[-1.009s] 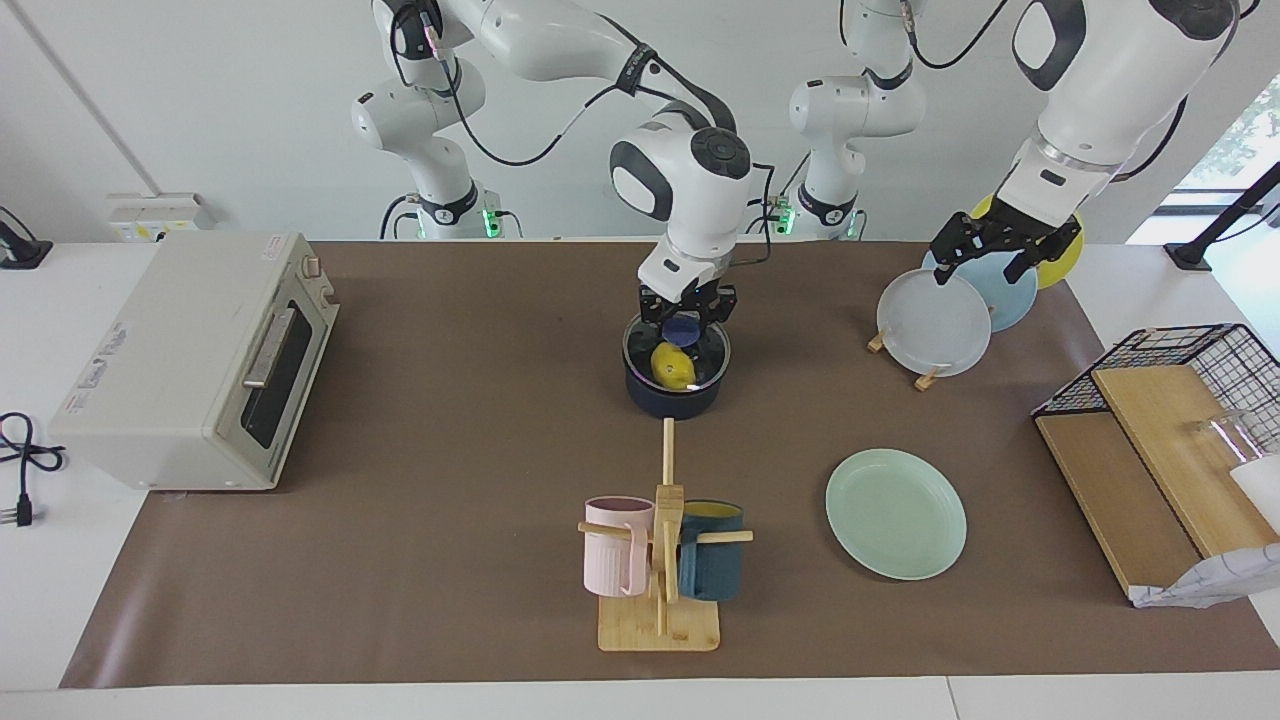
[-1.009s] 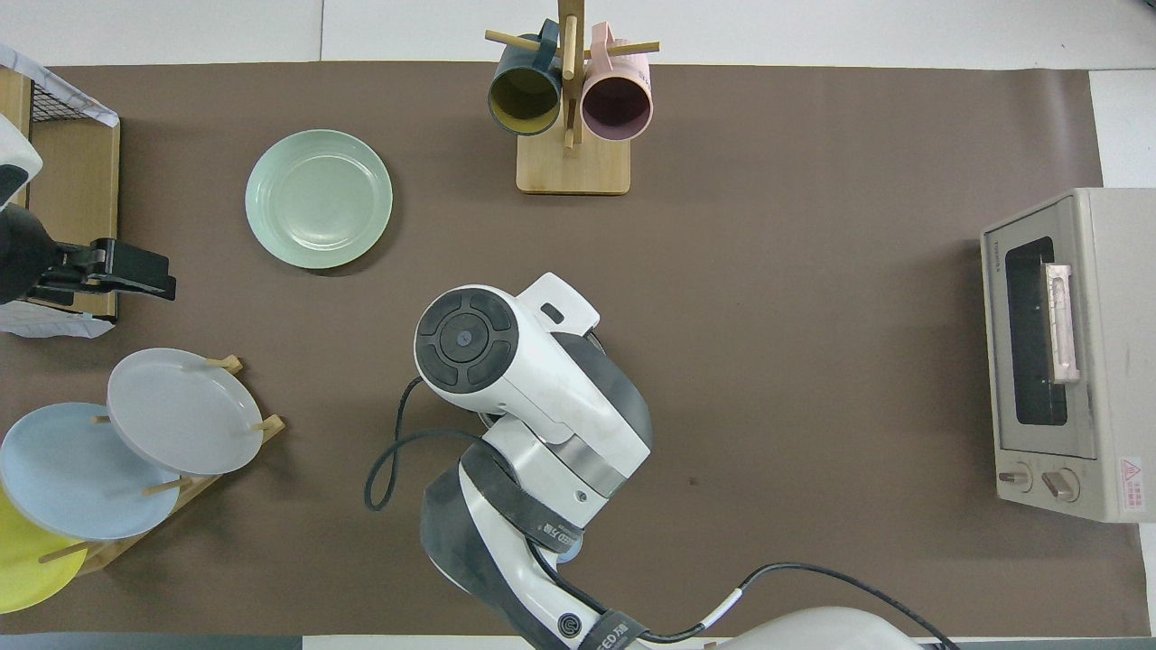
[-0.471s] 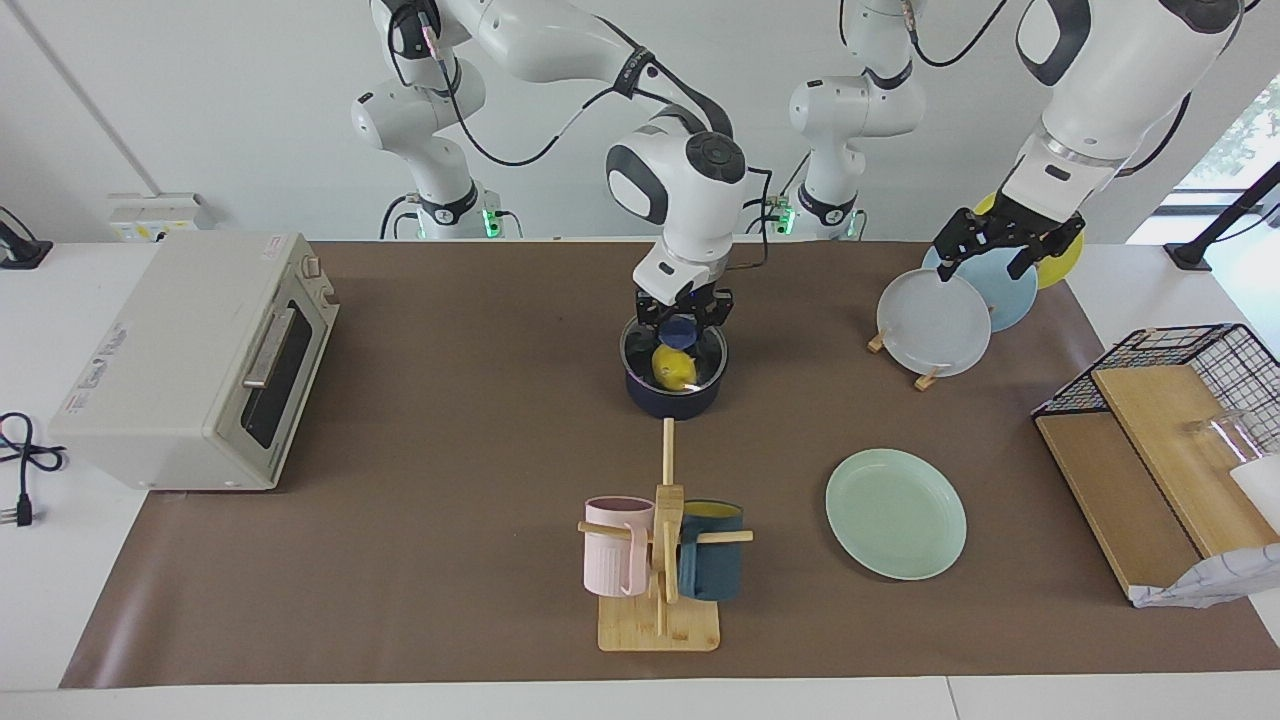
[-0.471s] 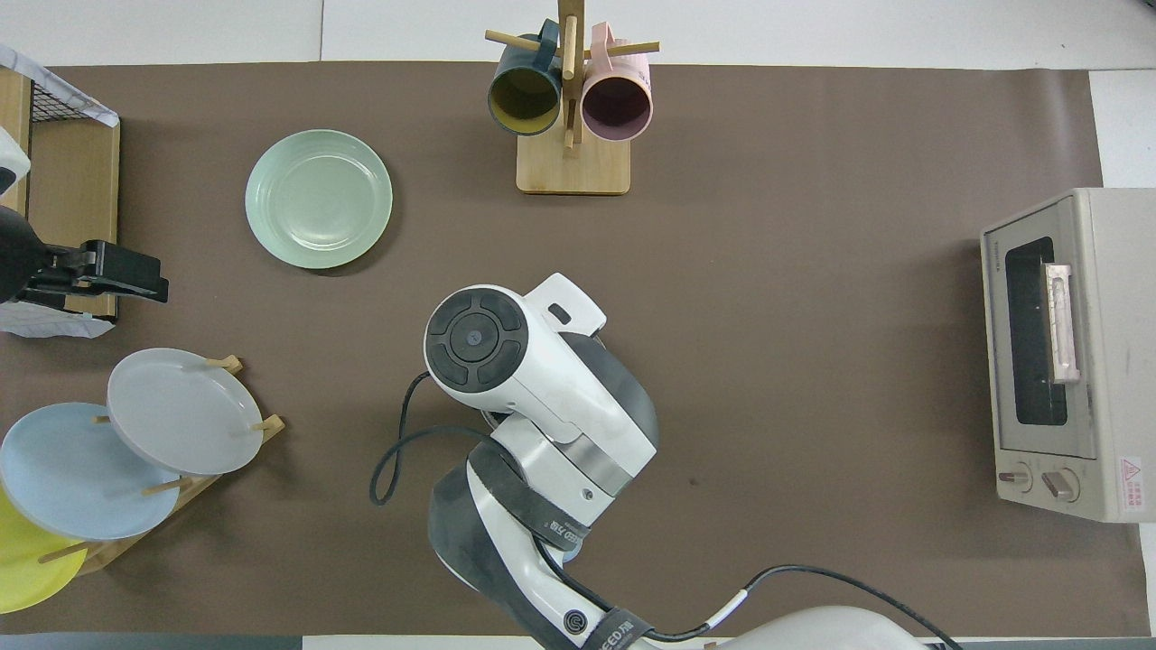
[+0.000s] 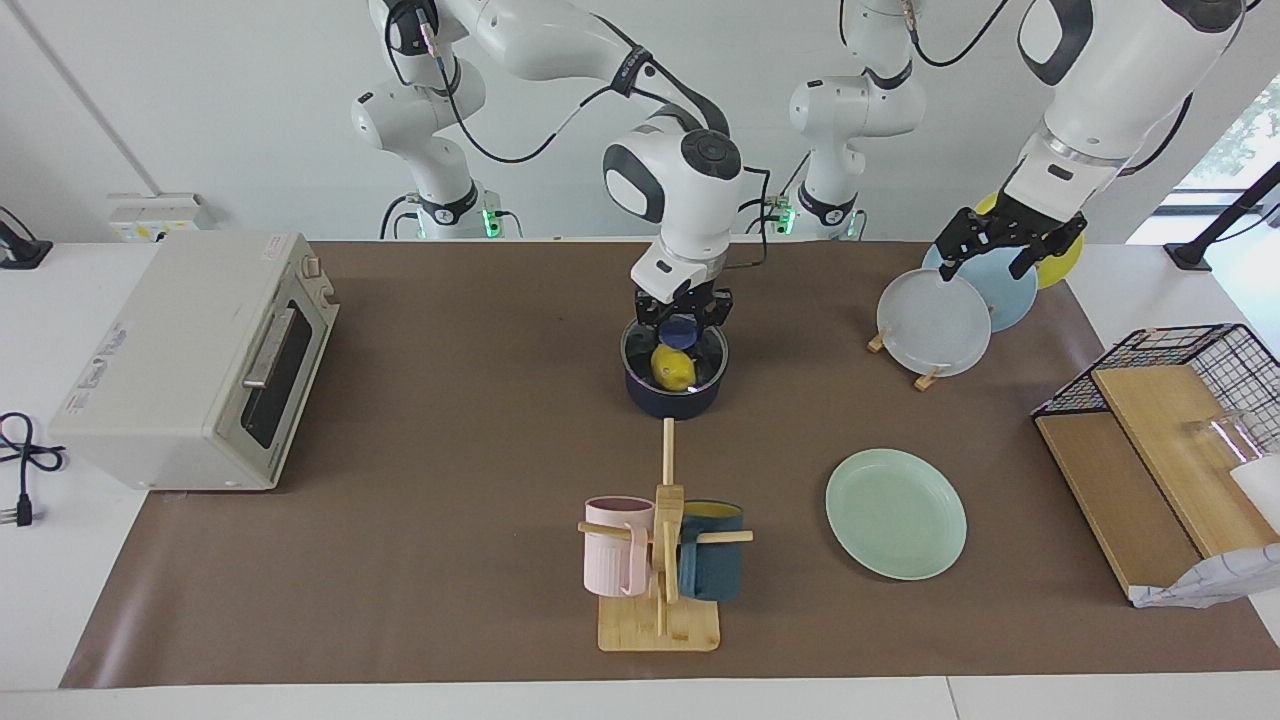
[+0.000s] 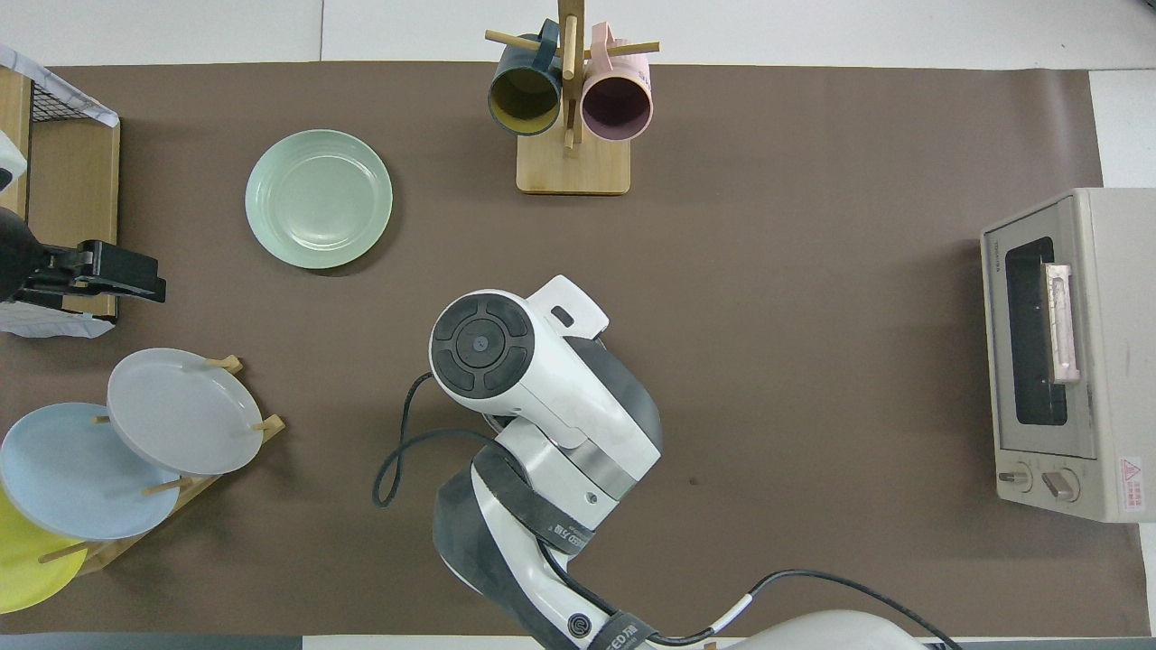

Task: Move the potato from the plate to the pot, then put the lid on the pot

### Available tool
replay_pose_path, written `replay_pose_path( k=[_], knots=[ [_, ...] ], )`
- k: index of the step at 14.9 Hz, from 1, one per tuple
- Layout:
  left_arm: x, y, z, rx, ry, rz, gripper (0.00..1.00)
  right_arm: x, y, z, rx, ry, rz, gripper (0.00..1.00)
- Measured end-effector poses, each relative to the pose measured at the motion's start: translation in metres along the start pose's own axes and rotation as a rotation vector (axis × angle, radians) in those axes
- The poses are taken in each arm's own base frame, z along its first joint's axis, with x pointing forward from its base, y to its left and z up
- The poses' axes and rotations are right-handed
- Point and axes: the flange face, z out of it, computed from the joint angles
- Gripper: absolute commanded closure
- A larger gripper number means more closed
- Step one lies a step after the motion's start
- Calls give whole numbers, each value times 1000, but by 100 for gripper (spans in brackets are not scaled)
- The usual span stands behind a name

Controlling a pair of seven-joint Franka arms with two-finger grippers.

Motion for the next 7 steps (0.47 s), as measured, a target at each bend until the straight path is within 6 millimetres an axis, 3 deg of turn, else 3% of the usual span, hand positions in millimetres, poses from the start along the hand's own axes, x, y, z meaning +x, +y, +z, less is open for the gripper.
replay_pose_path(
  k=[1, 2, 3, 7],
  knots=[
    [0, 0, 0, 0, 0, 0, 0, 0, 0, 0, 0, -1, 1, 51],
    [0, 0, 0, 0, 0, 0, 0, 0, 1, 0, 0, -1, 1, 10],
    [0, 0, 0, 0, -1, 0, 0, 0, 1, 0, 1, 0, 2, 0],
    [-1, 0, 0, 0, -4, -1, 0, 1, 2, 10, 13, 12, 3, 0]
  ],
)
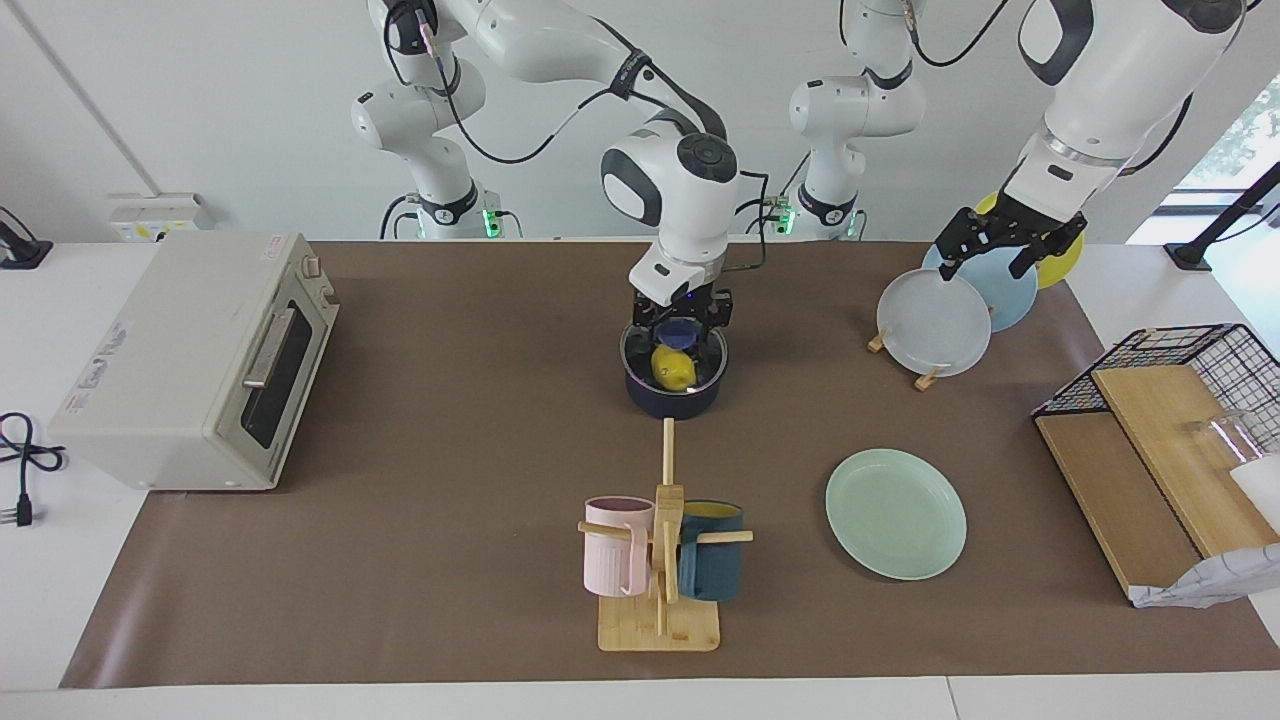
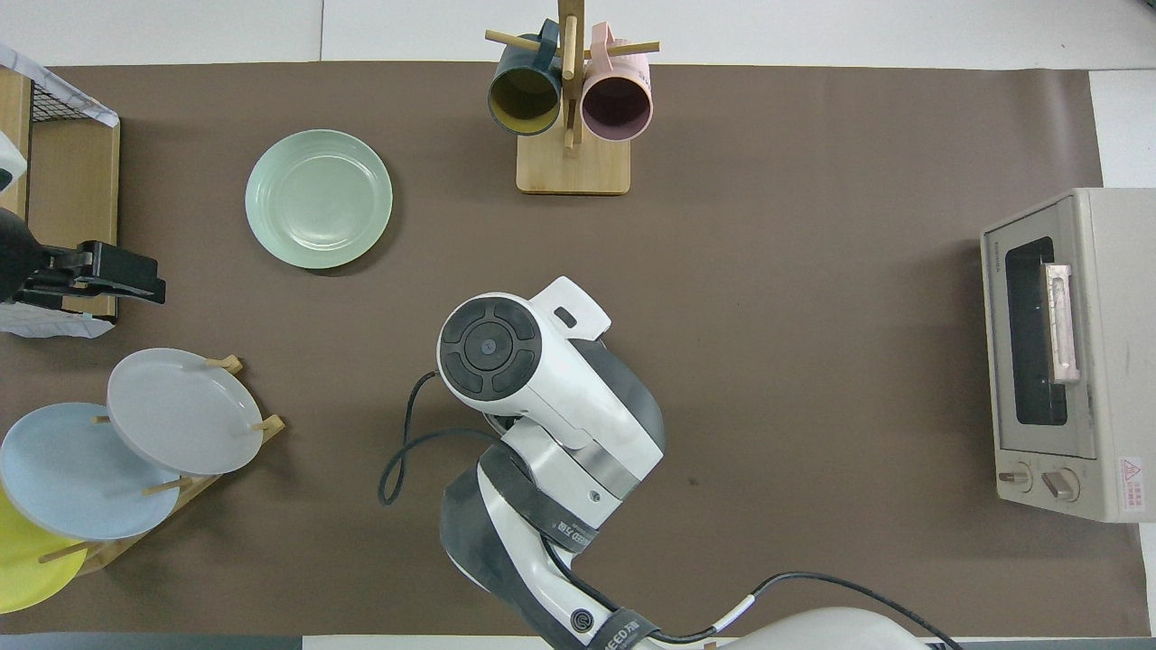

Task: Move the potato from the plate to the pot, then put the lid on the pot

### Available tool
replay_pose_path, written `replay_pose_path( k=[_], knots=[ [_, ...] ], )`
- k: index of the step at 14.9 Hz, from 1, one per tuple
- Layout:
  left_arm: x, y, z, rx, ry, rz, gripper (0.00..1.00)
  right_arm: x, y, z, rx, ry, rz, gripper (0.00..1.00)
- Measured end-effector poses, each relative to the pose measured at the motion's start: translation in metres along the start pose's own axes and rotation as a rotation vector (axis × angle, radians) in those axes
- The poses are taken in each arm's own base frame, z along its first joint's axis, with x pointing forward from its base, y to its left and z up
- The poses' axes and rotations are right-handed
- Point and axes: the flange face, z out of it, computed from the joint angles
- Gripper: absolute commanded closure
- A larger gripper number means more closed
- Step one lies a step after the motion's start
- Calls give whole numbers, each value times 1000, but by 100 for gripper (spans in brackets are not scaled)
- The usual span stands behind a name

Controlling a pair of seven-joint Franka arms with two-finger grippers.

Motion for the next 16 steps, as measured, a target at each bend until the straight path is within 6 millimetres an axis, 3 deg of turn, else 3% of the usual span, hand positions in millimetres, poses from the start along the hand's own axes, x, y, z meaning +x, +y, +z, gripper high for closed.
replay_pose_path(
  k=[4, 8, 11, 14, 16],
  knots=[
    [-1, 0, -1, 0, 1, 0, 0, 12, 11, -12, 16, 18, 24, 0],
    [-1, 0, -1, 0, 2, -1, 0, 38, 52, -62, 49, 66, 38, 0],
    [-1, -1, -2, 0, 3, -1, 0, 57, 109, -108, 26, 55, 34, 0],
    [-1, -1, -2, 0, 3, -1, 0, 71, 195, -159, 9, 50, 31, 0],
    [-1, -1, -2, 0, 3, -1, 0, 66, 248, -189, -9, 27, 34, 0]
  ],
)
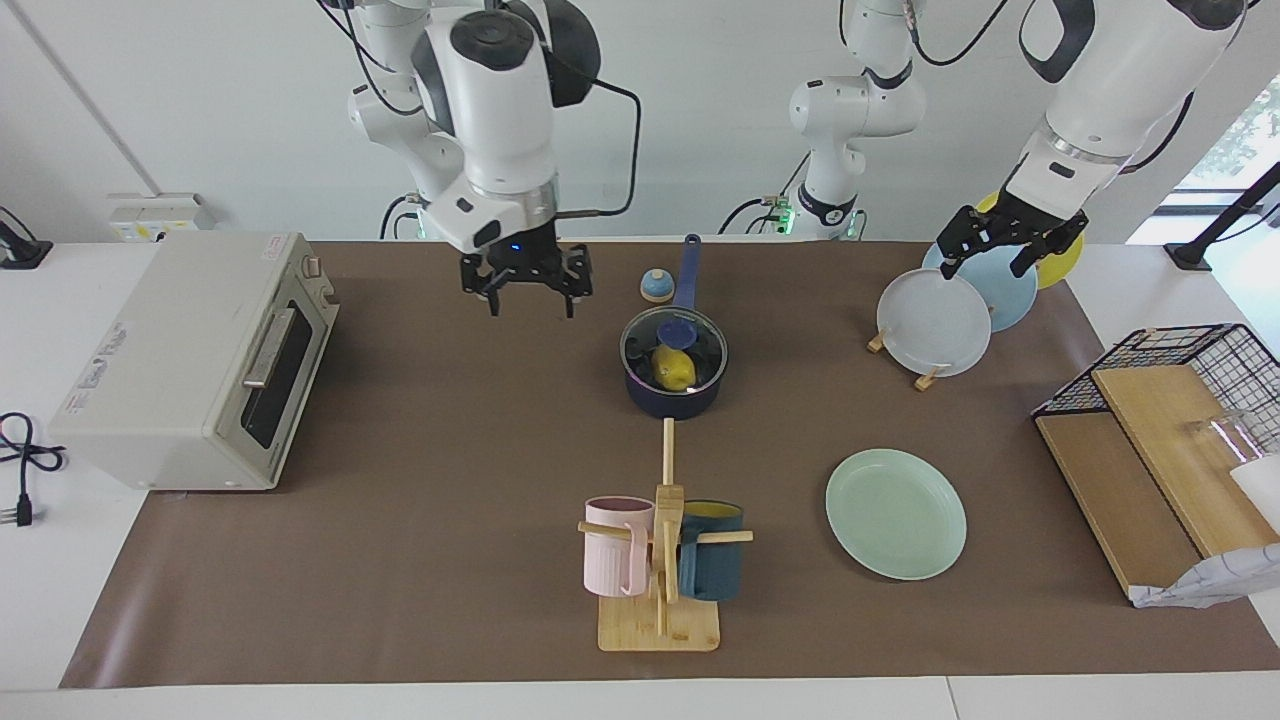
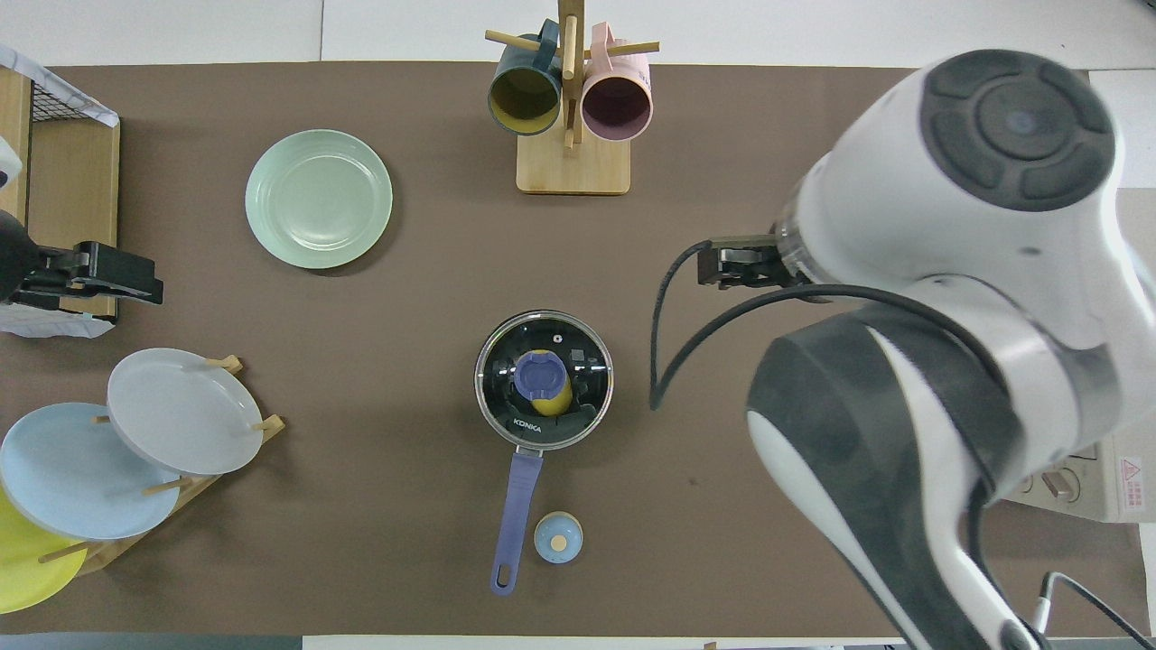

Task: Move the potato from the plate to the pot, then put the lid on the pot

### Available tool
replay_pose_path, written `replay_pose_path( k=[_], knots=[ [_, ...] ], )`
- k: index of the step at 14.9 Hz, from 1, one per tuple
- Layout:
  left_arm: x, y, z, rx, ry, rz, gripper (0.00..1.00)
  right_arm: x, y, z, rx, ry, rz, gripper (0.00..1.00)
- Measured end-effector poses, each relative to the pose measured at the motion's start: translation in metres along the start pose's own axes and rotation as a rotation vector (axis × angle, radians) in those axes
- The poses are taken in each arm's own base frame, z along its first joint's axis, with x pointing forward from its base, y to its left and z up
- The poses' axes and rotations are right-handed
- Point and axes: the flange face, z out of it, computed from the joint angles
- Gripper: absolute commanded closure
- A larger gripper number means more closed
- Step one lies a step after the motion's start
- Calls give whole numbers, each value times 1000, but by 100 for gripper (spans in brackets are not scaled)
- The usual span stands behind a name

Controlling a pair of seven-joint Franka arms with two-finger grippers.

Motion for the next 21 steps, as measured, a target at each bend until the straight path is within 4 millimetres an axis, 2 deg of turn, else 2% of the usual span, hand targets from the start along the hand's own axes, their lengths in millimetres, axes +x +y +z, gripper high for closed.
replay_pose_path(
  k=[3, 8, 10, 21],
  knots=[
    [0, 0, 0, 0, 0, 0, 0, -11, 59, -27, -21, -46, -29, 0],
    [0, 0, 0, 0, 0, 0, 0, -6, 120, -27, -27, -99, -60, 0],
    [0, 0, 0, 0, 0, 0, 0, -4, 133, -26, -26, -101, -36, 0],
    [0, 0, 0, 0, 0, 0, 0, -4, 168, -29, -22, -93, 27, 0]
  ],
)
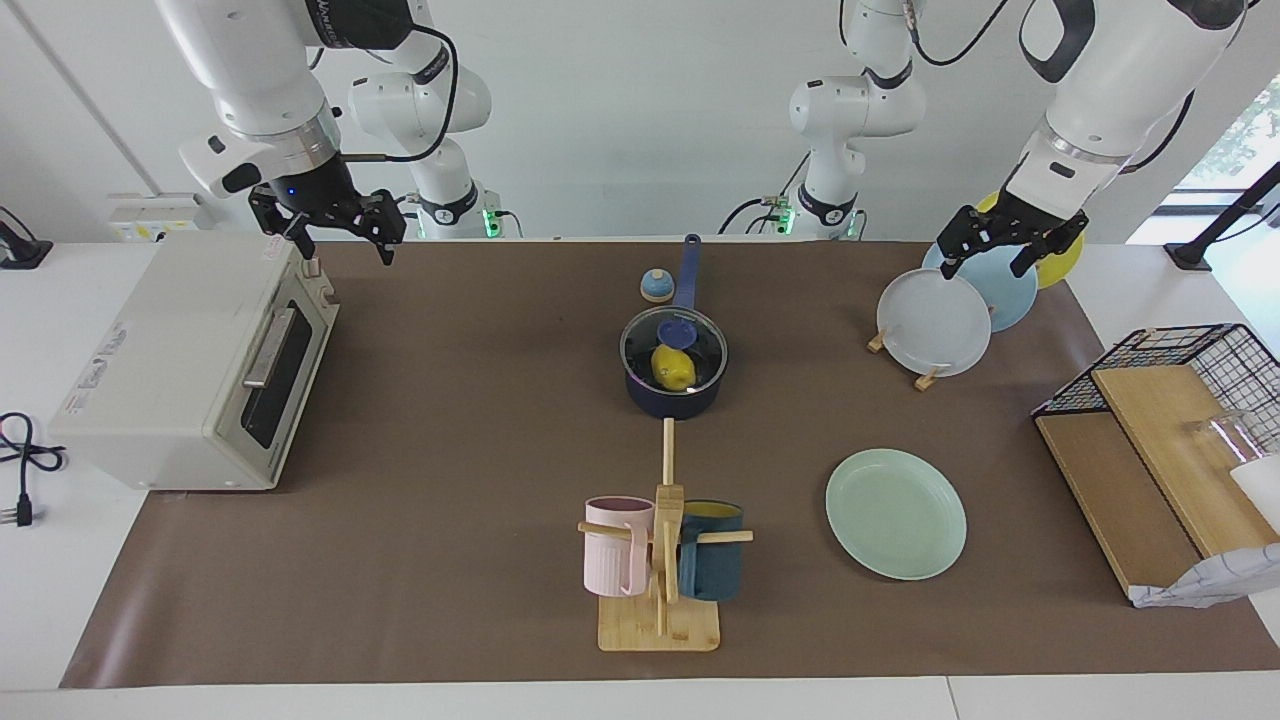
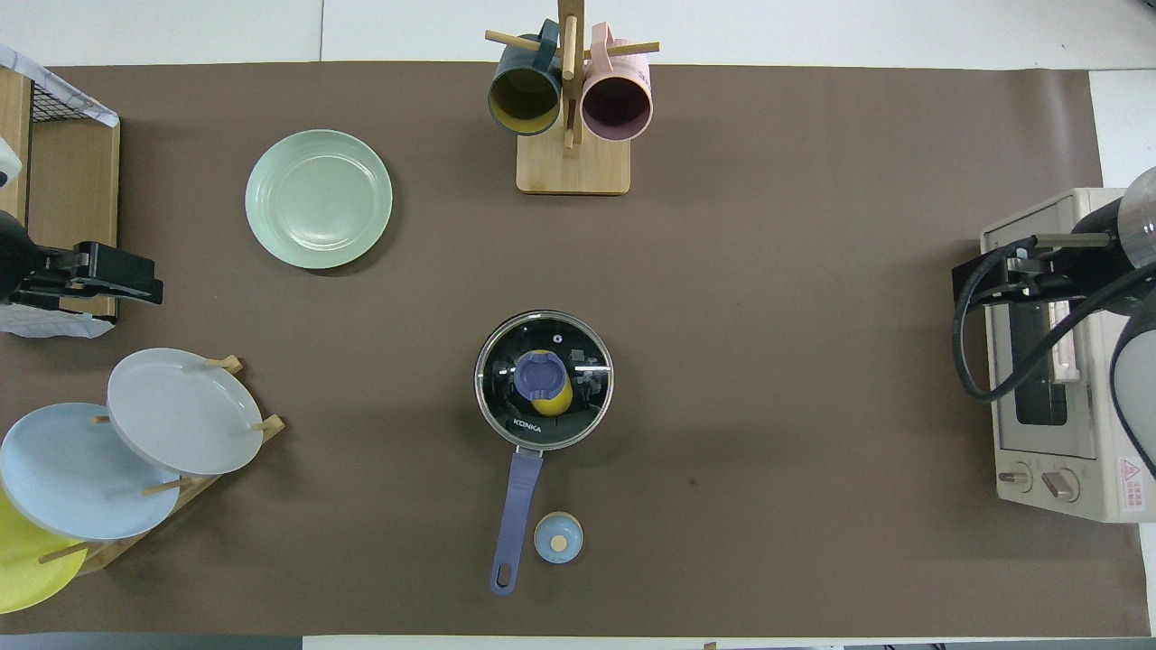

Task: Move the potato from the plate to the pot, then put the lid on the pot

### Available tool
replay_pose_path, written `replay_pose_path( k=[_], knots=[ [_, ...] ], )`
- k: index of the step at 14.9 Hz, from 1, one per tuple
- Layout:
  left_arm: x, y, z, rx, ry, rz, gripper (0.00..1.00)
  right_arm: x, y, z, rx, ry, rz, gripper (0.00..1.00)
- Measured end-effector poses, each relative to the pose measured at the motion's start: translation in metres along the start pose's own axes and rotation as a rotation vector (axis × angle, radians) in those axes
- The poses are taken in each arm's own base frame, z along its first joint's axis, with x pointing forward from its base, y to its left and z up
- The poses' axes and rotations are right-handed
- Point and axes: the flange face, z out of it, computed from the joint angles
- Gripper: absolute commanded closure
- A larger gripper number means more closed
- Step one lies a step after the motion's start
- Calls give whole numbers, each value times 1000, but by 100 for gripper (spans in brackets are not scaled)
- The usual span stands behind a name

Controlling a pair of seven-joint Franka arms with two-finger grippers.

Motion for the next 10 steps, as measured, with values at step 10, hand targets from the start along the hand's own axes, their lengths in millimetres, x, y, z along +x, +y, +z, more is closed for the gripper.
replay_pose_path(
  k=[10],
  knots=[
    [0, 0, 0, 0, 0, 0, 0, 3, 20, 1, 41, -5, 42, 0]
  ],
)
